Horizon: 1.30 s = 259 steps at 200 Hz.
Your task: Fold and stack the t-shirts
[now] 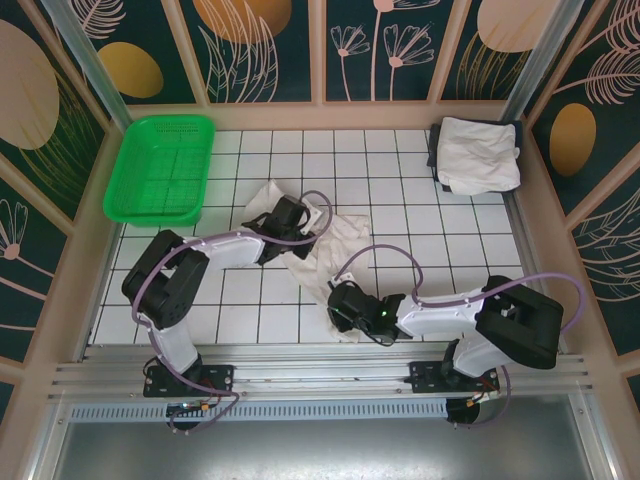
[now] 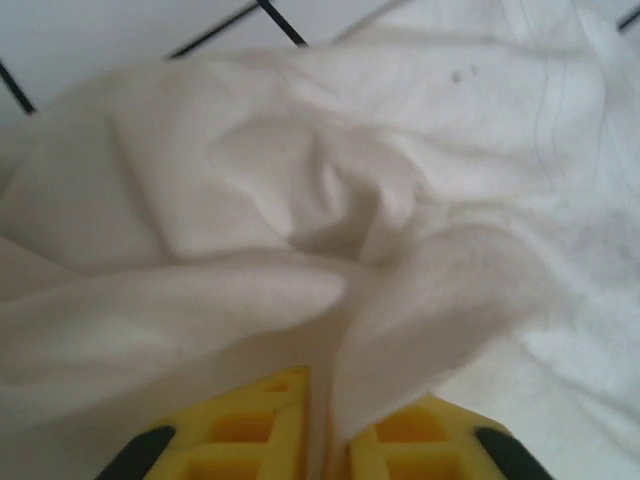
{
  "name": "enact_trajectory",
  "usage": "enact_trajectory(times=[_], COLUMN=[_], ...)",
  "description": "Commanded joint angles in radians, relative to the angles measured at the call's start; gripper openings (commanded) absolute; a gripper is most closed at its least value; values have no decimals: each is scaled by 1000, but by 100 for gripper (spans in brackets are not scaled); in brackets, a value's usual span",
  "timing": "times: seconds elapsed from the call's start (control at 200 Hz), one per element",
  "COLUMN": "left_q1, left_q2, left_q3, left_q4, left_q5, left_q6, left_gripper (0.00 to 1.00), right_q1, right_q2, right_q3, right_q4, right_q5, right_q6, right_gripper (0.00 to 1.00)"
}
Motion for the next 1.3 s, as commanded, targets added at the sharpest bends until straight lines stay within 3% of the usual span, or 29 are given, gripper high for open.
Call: enact_trajectory(times=[0.0, 0.045, 0.165, 0.365, 0.485, 0.661, 0.786, 0.866, 0.946, 1.076, 1.131, 1.291], left_q1=[-4, -4, -2, 2, 4, 6, 20, 59, 126, 203, 255, 339], left_q2=[-93, -146, -289, -556, -687, -801, -789, -739, -684, -606, -535, -366], left_q3=[25, 26, 30, 109, 173, 222, 235, 251, 262, 193, 188, 351], left_q4=[-2, -10, -44, -164, -236, -287, -288, -307, -338, -231, -212, -281], left_q5=[-66, -88, -142, -327, -449, -697, -830, -837, -777, -746, -683, -563], left_q6=[-51, -68, -100, -179, -213, -245, -226, -240, -273, -236, -229, -262], left_gripper=[4, 0, 0, 0, 0, 0, 0, 0, 0, 0, 0, 0], right_q1=[1, -8, -73, -279, -357, -398, -429, -476, -557, -757, -817, -947], right_q2=[-53, -100, -281, -656, -798, -779, -714, -660, -595, -493, -455, -390], right_q3=[2, 3, 5, 108, 216, 389, 464, 480, 496, 499, 475, 443], right_q4=[-114, -148, -260, -412, -427, -481, -467, -432, -407, -385, -381, -320], right_q5=[79, 117, 194, 215, 232, 306, 350, 359, 335, 95, 12, -138], right_q6=[6, 16, 30, -58, -158, -221, -269, -310, -328, -306, -283, -260], right_gripper=[15, 11, 0, 0, 0, 0, 0, 0, 0, 0, 0, 0])
